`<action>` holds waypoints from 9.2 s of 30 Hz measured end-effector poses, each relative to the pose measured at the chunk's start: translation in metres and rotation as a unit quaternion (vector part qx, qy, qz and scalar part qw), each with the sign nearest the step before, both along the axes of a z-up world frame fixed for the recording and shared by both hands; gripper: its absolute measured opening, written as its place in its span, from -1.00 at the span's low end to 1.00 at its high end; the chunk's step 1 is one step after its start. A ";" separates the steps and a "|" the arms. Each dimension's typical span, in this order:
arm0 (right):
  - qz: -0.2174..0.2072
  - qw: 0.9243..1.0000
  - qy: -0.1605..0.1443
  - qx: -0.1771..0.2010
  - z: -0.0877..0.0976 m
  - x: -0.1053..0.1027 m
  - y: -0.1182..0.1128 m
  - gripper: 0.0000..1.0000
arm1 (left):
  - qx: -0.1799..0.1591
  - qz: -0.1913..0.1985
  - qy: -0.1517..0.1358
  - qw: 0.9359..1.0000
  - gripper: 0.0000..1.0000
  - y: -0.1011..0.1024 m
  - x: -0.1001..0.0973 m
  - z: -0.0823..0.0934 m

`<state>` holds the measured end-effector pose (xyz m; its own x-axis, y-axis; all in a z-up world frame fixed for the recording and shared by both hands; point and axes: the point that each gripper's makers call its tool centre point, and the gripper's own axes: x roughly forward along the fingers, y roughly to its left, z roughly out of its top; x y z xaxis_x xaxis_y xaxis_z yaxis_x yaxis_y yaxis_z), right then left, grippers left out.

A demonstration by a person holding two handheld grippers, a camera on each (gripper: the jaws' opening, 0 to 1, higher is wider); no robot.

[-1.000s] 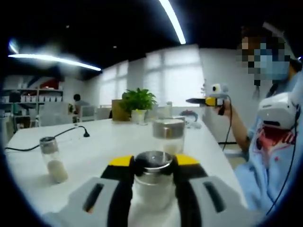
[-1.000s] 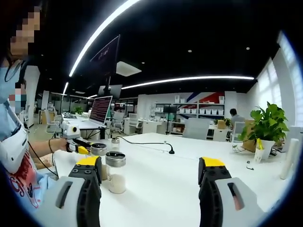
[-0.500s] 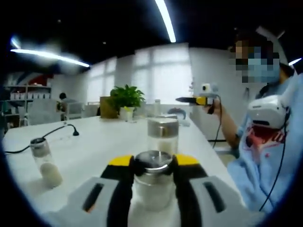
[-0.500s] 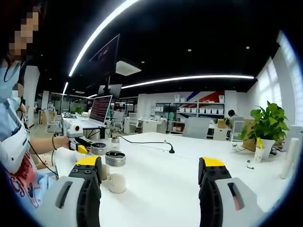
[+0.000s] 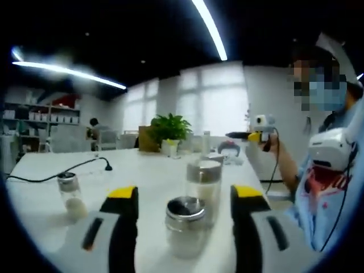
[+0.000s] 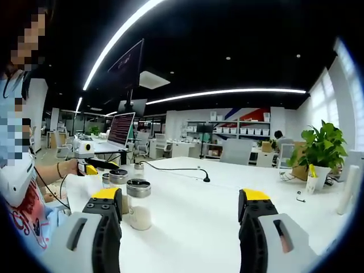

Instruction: Rotate the seasoning bottle until the label or dispensing opening points toward the visible target arrow and the bottle remains upright within the marked orientation range

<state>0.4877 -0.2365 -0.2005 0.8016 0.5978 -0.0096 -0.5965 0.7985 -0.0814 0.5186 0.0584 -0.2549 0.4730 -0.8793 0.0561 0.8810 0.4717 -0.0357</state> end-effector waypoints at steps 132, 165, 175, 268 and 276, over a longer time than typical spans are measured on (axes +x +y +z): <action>0.008 1.000 -0.003 -0.004 0.001 -0.005 0.005 0.70 | -0.019 0.139 0.028 0.990 -0.37 0.001 0.011 -0.027; 0.015 1.000 0.007 -0.007 -0.002 -0.006 0.010 0.71 | -0.023 0.032 0.052 0.998 -0.34 -0.006 0.012 -0.028; 0.015 1.000 0.009 -0.008 -0.003 -0.006 0.010 0.71 | -0.009 0.051 0.046 0.998 -0.20 0.001 0.013 -0.026; 0.023 0.999 0.036 0.001 -0.012 -0.003 0.012 0.69 | 0.027 0.315 0.005 0.949 -0.15 0.085 0.088 0.009; 0.025 0.999 0.039 -0.003 -0.015 0.001 0.013 0.70 | 0.031 0.334 0.011 0.942 -0.15 0.086 0.107 -0.002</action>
<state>0.4886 -0.2233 -0.2154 0.7675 0.6366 -0.0748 -0.6401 0.7673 -0.0382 0.6255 0.1439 -0.2570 0.9223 -0.3865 -0.0011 0.3865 0.9223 -0.0045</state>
